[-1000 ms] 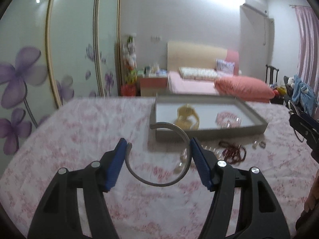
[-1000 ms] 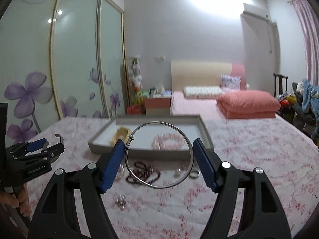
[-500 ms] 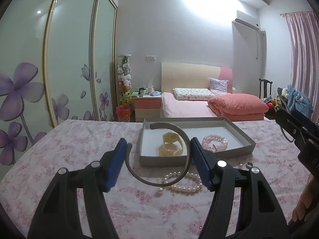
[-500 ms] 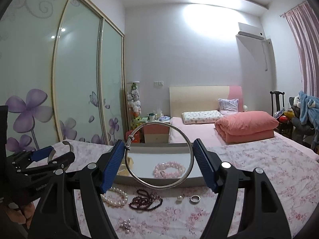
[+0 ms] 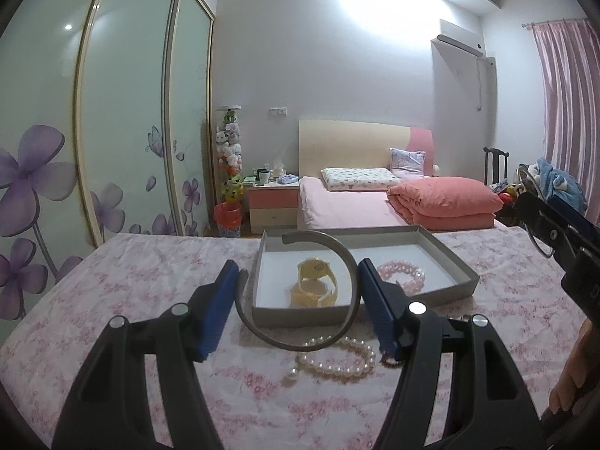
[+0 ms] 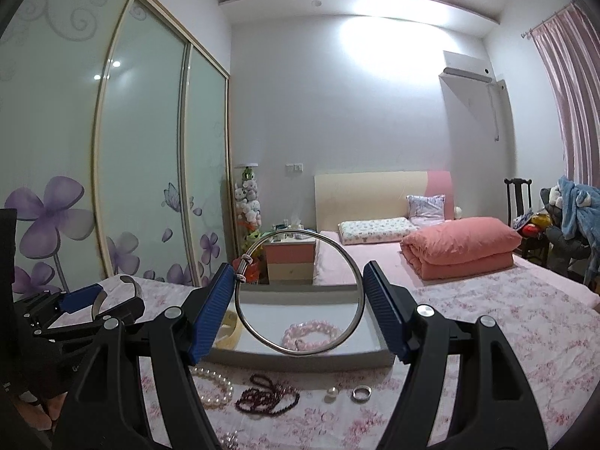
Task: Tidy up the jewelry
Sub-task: 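Carry both bangles into the tray, right releasing onto the pink bracelet, left onto the watch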
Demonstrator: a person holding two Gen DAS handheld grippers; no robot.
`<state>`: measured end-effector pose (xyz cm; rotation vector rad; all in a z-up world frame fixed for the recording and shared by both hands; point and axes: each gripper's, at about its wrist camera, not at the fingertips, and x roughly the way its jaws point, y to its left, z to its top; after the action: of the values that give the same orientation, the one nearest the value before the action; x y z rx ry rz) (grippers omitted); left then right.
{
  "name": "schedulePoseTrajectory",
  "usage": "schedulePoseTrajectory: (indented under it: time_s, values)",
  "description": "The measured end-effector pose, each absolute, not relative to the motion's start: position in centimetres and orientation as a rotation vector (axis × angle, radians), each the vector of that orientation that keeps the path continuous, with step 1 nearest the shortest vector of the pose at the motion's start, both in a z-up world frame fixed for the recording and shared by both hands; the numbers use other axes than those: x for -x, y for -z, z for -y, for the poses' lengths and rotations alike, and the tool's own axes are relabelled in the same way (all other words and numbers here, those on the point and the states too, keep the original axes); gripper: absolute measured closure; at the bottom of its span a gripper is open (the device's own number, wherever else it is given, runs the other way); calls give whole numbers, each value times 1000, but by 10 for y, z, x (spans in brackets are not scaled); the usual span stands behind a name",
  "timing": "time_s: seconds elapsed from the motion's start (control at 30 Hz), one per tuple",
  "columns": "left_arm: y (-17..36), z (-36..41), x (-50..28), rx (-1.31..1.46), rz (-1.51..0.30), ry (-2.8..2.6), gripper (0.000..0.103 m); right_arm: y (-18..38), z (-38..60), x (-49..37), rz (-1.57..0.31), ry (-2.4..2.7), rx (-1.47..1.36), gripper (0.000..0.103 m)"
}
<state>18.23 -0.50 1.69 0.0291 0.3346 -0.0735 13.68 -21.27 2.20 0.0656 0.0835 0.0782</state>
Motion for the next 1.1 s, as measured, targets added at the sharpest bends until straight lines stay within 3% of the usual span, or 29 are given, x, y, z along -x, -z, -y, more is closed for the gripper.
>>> schedulePoseTrajectory:
  time_s: [0.53,1.1]
  values:
    - [-25,27,-260,-55,-325,59,39,-25,220,-207,-78,-35,-69,32]
    - [24,30,-382,29,-586,100,39,40,225,-318,-525,-72,-133,32]
